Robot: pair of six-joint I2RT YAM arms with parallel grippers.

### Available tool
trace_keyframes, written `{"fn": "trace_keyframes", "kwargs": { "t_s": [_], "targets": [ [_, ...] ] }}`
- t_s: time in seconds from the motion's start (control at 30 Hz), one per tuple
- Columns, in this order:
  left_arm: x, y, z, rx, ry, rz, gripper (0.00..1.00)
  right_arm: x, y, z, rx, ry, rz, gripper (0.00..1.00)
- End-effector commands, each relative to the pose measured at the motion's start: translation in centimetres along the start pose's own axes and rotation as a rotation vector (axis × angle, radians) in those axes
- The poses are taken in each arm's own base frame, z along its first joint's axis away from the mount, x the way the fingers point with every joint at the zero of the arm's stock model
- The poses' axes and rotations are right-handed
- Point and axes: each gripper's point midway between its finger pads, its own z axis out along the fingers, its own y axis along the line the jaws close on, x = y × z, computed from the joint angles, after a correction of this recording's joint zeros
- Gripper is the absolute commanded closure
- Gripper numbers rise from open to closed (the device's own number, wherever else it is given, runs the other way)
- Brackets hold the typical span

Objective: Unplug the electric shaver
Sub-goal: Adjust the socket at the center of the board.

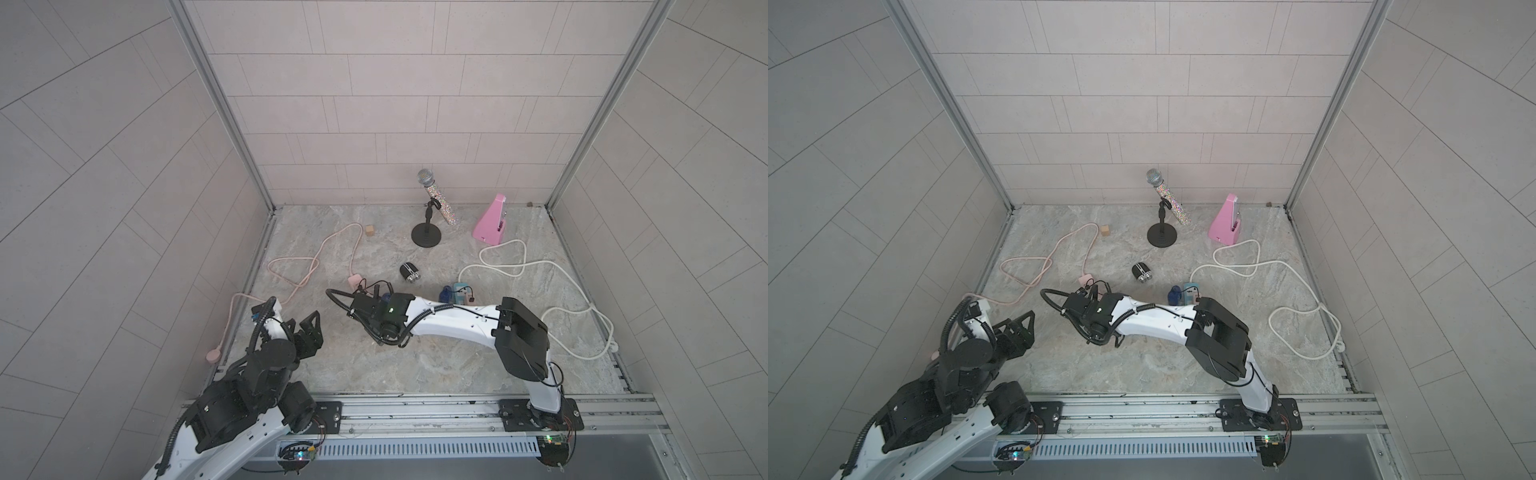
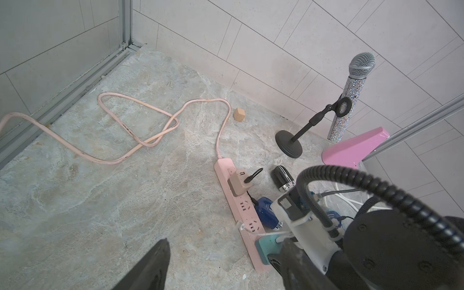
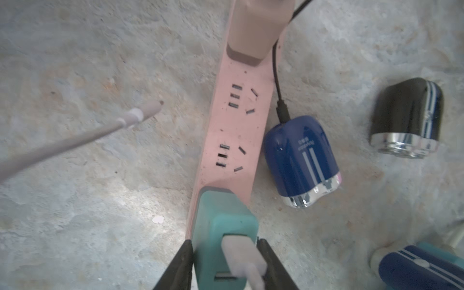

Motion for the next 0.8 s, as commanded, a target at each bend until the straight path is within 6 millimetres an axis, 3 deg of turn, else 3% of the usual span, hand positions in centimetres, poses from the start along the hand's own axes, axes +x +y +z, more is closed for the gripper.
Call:
{"fn": "trace_keyframes", "kwargs": {
  "t_s": [0.0,0.1,0.2,0.5,0.77],
  "targets": [
    [0.2,-0.5,0.5,0.002,0.0,0.013,0.26,1.1,-3.3,-1.6,0.118,0.017,-0.016,0.48],
    [0.4,-0.8,0.9,0.006,0.009,0.017,0.26,1.5,-3.2,-1.6,0.094,0.012,-0.007,0.38],
    [0.7,-1.0,1.1,0.013,0.016,0.019,0.26,1.3,-2.0,-1.8,0.004,-0.032,0.028,0.34],
    [1.1,-1.2,1.5,0.026,0.013,0.02,0.25,0.2,0.1,-2.5,-0.148,-0.12,0.105,0.33],
    [1.5,-1.3,2.0,0.013,0.028,0.03,0.24,0.2,0.7,-1.3,-0.153,-0.104,0.1,0.36]
  ]
}}
